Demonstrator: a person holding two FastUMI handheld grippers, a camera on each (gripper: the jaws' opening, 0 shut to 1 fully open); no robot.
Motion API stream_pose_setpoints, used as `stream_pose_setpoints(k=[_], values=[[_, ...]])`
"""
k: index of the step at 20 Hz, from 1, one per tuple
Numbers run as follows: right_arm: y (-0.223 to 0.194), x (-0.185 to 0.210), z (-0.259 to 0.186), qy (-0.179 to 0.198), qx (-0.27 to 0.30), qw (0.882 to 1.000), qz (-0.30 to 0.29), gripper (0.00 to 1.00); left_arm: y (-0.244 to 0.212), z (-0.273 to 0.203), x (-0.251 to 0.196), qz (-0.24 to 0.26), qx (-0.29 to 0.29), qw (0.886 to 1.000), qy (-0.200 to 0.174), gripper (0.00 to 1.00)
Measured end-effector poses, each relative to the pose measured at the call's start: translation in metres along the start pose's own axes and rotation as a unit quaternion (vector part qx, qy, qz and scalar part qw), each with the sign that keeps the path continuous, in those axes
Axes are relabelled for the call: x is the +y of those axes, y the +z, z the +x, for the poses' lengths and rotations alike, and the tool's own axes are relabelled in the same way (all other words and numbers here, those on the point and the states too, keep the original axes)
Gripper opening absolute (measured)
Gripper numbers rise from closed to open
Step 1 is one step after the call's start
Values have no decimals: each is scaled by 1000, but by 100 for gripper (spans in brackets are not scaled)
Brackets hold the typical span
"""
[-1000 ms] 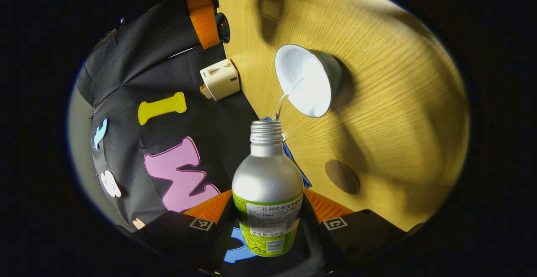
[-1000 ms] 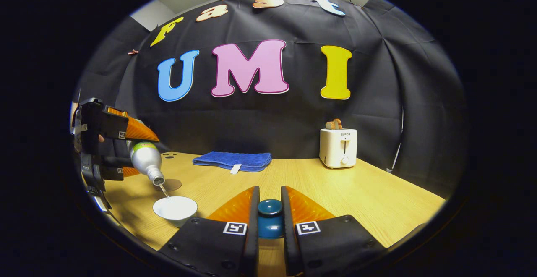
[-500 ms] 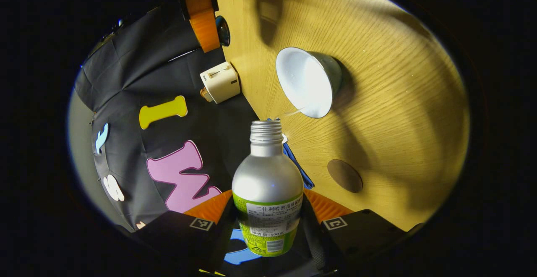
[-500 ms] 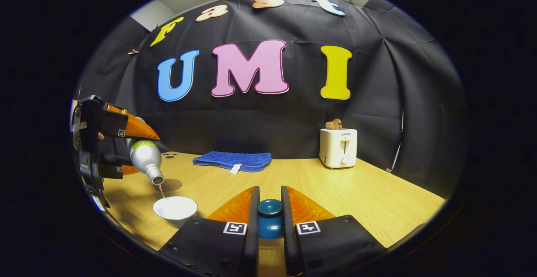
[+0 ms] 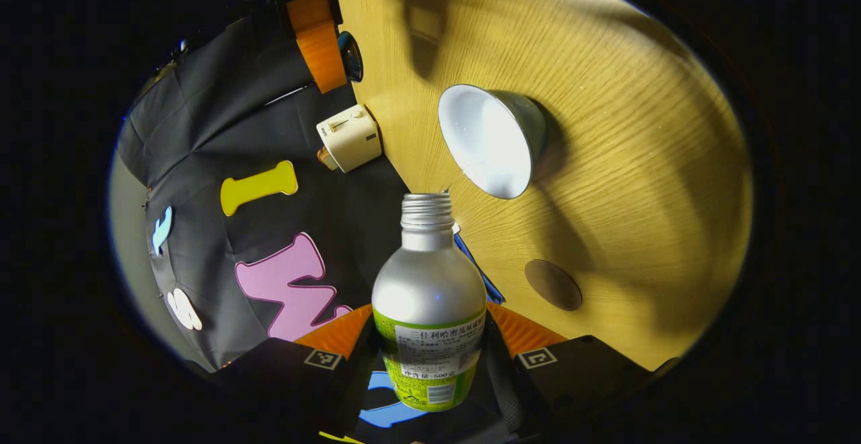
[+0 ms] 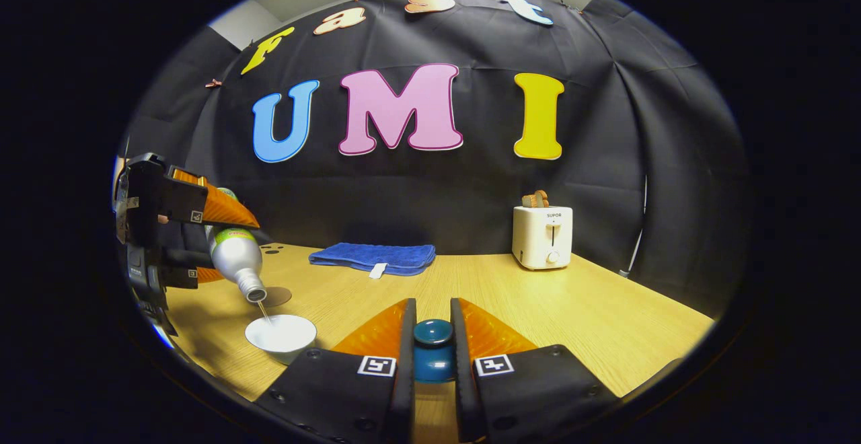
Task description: Open the teacup lid with one hand, grasp the water bottle and pour water into the teacup with the other hand; after pouring, place the water bottle on the coaster and then close the teacup lid.
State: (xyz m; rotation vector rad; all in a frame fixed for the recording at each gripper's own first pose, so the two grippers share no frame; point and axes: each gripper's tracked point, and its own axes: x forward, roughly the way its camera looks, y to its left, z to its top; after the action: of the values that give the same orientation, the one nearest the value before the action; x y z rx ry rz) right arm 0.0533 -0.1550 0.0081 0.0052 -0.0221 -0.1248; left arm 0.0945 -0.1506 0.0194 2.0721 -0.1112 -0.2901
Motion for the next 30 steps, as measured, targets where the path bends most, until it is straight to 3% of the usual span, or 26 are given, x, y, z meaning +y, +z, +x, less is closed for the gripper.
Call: stream_pose_setpoints(k=[25, 27, 30], values=[[0, 0, 0, 0, 0, 1000, 0, 28, 6, 6, 5, 20, -18, 1000, 7, 80], [0, 0, 0, 0, -1, 1000, 0, 28, 5, 6, 6, 6, -19, 1000, 10, 79], [0, 0, 0, 0, -1, 1000, 0, 28, -4, 4, 11, -73, -13, 997, 21, 79]])
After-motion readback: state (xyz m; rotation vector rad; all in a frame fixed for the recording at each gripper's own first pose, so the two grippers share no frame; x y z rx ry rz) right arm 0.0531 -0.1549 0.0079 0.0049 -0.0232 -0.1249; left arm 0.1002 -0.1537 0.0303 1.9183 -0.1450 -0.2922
